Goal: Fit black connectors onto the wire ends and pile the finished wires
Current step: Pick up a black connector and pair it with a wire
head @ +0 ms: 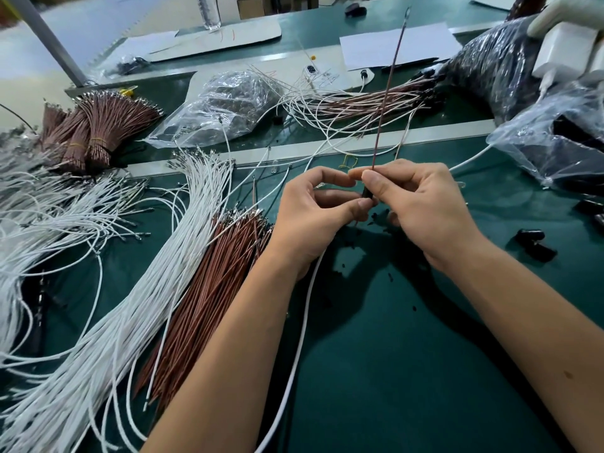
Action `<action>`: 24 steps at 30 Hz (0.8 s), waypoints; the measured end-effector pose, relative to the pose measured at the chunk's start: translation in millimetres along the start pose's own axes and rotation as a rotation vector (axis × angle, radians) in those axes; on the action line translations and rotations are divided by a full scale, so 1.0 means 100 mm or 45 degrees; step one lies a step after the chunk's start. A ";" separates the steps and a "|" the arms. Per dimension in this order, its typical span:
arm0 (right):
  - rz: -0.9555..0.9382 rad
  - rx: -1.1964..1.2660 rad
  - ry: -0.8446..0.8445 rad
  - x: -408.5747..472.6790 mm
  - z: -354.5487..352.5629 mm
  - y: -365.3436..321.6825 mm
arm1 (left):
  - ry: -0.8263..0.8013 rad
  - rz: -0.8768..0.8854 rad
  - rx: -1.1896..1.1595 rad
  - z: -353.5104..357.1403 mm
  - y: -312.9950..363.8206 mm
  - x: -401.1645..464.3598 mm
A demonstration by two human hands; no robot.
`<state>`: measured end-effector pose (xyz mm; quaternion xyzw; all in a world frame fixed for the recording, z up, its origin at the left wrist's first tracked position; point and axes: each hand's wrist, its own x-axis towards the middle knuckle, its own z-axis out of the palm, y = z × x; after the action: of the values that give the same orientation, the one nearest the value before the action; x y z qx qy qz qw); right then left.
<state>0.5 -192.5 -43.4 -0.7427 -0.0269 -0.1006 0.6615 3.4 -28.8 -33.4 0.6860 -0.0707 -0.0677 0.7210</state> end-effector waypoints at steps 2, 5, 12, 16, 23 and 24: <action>0.007 -0.004 0.018 0.00 0.01 0.00 | 0.034 -0.001 -0.095 0.01 0.00 0.00; -0.071 -0.088 -0.001 -0.02 0.01 -0.02 | 0.100 0.036 -0.353 0.00 0.03 0.02; -0.192 -0.121 0.038 -0.07 0.06 -0.05 | 0.081 0.002 -0.566 0.10 0.04 -0.01; -0.093 -0.073 0.035 -0.06 0.05 -0.04 | 0.116 -0.002 -0.611 0.14 0.05 -0.03; -0.161 -0.077 0.007 -0.08 0.12 -0.05 | 0.189 -0.084 -0.649 0.13 0.04 0.00; -0.170 -0.066 0.007 -0.08 0.12 -0.05 | 0.175 -0.099 -0.652 0.12 0.04 0.01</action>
<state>-7.3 -179.0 -41.2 -0.7559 -0.0721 -0.1471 0.6338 1.7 -40.6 -28.6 0.4863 0.0243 -0.0645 0.8711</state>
